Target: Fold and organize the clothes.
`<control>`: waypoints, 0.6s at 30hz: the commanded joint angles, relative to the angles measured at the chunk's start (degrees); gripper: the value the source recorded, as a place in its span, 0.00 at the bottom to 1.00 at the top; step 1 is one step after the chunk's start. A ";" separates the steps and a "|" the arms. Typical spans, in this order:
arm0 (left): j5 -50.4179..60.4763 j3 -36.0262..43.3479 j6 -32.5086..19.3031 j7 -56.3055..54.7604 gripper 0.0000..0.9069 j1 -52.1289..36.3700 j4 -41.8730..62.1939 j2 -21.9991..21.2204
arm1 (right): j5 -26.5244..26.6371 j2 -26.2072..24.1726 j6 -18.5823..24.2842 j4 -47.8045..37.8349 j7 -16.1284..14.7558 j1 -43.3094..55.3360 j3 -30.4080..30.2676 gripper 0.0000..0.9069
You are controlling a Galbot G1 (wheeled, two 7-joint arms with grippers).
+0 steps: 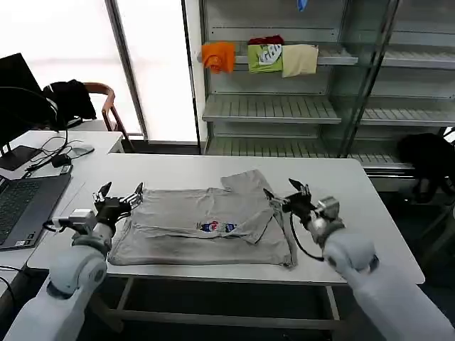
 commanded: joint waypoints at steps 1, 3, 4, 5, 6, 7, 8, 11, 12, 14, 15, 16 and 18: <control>-0.51 5.52 5.99 3.33 1.00 -13.22 17.74 -1.10 | -12.92 14.70 -0.25 -36.30 -13.33 19.24 -4.70 1.00; -0.53 6.34 6.67 3.61 1.00 -14.35 19.37 -1.05 | -16.42 16.65 0.41 -39.93 -15.46 20.54 -4.01 1.00; -0.43 6.68 7.30 3.91 1.00 -15.00 20.48 -0.98 | -18.08 17.93 0.30 -42.92 -16.13 21.70 -3.57 1.00; -0.47 6.92 8.21 4.19 1.00 -15.53 21.10 -0.96 | -19.42 18.85 0.25 -44.66 -16.17 22.44 -3.40 1.00; -0.49 7.33 8.85 4.36 1.00 -16.05 21.90 -0.97 | -20.46 19.64 0.30 -45.93 -16.10 22.89 -3.07 1.00; -0.36 7.69 9.08 4.86 1.00 -16.55 22.60 -0.96 | -20.91 20.25 0.29 -47.34 -15.87 23.40 -2.79 1.00; 0.01 8.13 9.08 5.18 1.00 -16.90 23.48 -0.96 | -20.84 20.61 0.33 -48.09 -15.62 23.71 -2.60 1.00; 1.40 9.26 9.18 7.08 1.00 -18.61 25.35 -1.17 | -20.77 21.02 0.37 -48.76 -15.38 24.07 -2.47 1.00; 2.39 9.73 9.22 7.49 1.00 -19.63 27.34 -1.32 | -20.79 21.10 0.29 -48.97 -15.54 24.16 -2.48 1.00; 3.09 10.13 9.23 7.87 1.00 -20.61 29.41 -1.54 | -21.28 21.39 -0.38 -49.68 -15.51 24.37 -2.55 1.00; 3.68 10.31 9.25 8.06 1.00 -21.18 30.44 -1.72 | -21.79 21.96 -0.25 -50.50 -15.40 24.47 -2.36 1.00; 4.02 10.42 9.24 8.43 1.00 -21.67 31.85 -1.82 | -21.82 22.23 -0.18 -50.83 -15.30 24.50 -2.24 1.00; 4.07 10.93 9.27 9.01 1.00 -22.60 33.33 -1.91 | -21.85 22.76 0.61 -51.67 -15.47 24.53 -2.05 1.00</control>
